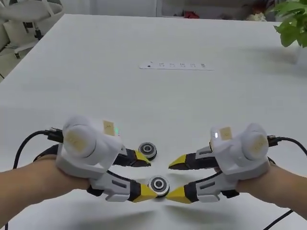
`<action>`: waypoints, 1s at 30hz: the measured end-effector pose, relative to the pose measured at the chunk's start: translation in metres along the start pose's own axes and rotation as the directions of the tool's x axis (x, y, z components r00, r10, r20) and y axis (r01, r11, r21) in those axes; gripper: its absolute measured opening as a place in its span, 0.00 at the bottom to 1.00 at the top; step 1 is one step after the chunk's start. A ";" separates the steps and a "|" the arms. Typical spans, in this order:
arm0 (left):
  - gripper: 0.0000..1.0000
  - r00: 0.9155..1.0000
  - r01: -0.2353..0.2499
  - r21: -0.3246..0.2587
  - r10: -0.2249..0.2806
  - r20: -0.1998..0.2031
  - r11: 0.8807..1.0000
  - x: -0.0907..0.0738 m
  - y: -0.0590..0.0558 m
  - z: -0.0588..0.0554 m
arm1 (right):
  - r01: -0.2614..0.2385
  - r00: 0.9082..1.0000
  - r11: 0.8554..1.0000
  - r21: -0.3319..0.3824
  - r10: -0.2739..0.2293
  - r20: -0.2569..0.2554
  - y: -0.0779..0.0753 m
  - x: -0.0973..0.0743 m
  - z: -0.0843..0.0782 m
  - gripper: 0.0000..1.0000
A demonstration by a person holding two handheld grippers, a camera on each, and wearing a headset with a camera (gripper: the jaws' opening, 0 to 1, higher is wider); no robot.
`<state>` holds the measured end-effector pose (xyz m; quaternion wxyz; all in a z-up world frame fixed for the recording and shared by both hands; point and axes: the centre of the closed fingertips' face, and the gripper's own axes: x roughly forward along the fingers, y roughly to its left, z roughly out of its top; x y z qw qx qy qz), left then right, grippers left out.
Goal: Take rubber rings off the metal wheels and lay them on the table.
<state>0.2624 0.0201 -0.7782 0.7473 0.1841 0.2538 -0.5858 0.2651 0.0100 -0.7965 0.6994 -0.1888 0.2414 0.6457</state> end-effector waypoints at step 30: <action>0.14 0.999 -0.027 0.003 0.028 -0.024 1.000 0.015 -0.004 -0.007 | -0.026 1.000 1.000 0.014 0.026 -0.001 0.006 0.008 -0.004 0.35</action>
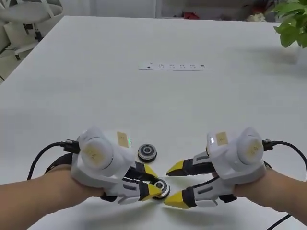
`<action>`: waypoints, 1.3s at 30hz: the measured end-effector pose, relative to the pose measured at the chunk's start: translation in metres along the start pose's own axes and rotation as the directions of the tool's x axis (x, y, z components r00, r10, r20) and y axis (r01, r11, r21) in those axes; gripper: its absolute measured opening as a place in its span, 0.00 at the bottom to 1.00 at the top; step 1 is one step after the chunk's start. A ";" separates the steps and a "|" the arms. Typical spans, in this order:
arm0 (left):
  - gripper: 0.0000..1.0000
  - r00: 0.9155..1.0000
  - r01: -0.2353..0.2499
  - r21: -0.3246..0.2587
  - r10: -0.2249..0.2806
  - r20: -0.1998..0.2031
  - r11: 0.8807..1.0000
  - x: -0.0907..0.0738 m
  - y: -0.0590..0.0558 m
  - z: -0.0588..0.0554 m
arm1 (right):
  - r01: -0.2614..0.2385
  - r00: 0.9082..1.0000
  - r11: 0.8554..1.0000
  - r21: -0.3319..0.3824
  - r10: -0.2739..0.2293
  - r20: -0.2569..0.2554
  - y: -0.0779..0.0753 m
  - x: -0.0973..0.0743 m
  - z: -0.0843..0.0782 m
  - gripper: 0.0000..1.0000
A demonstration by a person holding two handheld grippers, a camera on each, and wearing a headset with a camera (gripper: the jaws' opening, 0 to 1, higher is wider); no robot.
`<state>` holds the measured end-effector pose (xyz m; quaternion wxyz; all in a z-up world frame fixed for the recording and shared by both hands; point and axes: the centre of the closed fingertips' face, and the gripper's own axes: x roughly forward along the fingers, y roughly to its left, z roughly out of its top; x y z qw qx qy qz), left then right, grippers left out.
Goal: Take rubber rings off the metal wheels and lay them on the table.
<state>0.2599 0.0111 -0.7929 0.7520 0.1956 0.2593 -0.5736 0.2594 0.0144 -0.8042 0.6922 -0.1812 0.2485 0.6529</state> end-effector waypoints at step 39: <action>0.13 0.999 -0.048 0.050 0.047 0.018 0.998 0.003 0.003 0.000 | -0.026 1.000 0.991 0.133 0.026 0.001 0.001 -0.002 -0.009 0.11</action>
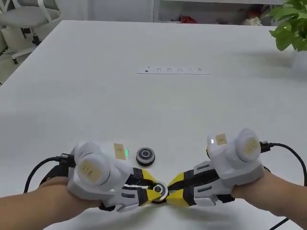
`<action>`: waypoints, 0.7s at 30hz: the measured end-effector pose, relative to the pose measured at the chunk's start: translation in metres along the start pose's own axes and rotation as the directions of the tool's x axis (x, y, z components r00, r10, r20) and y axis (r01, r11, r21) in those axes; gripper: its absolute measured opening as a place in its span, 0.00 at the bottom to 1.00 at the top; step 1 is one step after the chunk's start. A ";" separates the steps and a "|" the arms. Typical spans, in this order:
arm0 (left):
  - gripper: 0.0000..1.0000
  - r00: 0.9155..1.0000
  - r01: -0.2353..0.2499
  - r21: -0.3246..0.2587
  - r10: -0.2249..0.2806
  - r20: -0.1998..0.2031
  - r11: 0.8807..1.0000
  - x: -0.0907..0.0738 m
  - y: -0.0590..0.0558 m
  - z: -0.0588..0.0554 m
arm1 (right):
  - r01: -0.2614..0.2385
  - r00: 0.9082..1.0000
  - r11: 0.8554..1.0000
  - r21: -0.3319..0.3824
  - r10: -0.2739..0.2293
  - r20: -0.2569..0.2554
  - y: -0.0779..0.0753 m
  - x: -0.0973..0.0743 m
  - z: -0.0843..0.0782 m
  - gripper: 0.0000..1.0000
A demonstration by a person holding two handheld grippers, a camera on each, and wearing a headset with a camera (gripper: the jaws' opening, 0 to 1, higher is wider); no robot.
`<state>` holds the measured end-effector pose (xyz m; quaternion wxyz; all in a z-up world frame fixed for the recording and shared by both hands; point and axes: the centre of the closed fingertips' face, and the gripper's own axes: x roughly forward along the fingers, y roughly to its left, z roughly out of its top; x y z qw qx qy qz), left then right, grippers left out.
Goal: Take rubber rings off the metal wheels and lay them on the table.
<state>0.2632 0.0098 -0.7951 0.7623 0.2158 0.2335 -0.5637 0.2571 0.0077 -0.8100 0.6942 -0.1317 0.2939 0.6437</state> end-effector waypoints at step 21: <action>0.13 1.000 -0.006 0.017 0.006 -0.005 1.000 -0.003 -0.002 0.000 | 0.002 1.000 0.983 0.186 -0.007 0.025 -0.004 -0.004 0.000 0.00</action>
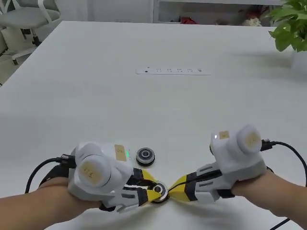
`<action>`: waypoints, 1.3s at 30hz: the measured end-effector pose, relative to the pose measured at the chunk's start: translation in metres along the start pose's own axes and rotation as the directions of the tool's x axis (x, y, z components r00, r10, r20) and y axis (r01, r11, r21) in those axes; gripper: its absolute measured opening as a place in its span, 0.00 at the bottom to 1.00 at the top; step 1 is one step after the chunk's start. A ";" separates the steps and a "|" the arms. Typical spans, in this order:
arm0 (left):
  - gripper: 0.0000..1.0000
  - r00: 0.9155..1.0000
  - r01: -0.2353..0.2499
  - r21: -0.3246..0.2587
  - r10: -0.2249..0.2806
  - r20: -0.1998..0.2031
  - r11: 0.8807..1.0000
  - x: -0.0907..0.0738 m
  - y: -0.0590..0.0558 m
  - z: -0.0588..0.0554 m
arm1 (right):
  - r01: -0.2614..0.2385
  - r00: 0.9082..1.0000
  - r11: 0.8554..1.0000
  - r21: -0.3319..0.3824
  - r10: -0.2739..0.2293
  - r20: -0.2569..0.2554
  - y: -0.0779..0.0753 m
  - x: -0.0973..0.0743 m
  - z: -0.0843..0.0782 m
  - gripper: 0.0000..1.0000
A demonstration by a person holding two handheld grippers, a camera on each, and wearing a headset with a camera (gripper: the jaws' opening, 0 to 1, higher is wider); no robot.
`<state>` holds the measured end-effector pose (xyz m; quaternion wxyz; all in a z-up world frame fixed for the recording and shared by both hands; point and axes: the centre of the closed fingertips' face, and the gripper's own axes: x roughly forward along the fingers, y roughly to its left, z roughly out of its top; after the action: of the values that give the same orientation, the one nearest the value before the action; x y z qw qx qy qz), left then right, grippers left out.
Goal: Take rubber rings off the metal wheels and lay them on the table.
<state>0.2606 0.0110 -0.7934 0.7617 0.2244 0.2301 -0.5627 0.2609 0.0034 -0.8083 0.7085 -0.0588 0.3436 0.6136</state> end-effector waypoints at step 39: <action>0.12 1.000 -0.008 -0.008 0.008 -0.011 1.000 0.002 0.002 -0.002 | -0.020 0.996 0.995 0.102 0.011 0.083 0.002 -0.005 0.014 0.00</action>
<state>0.2624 0.0112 -0.7955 0.7635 0.2252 0.2356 -0.5575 0.2642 0.0064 -0.7941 0.7194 0.0059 0.3455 0.6026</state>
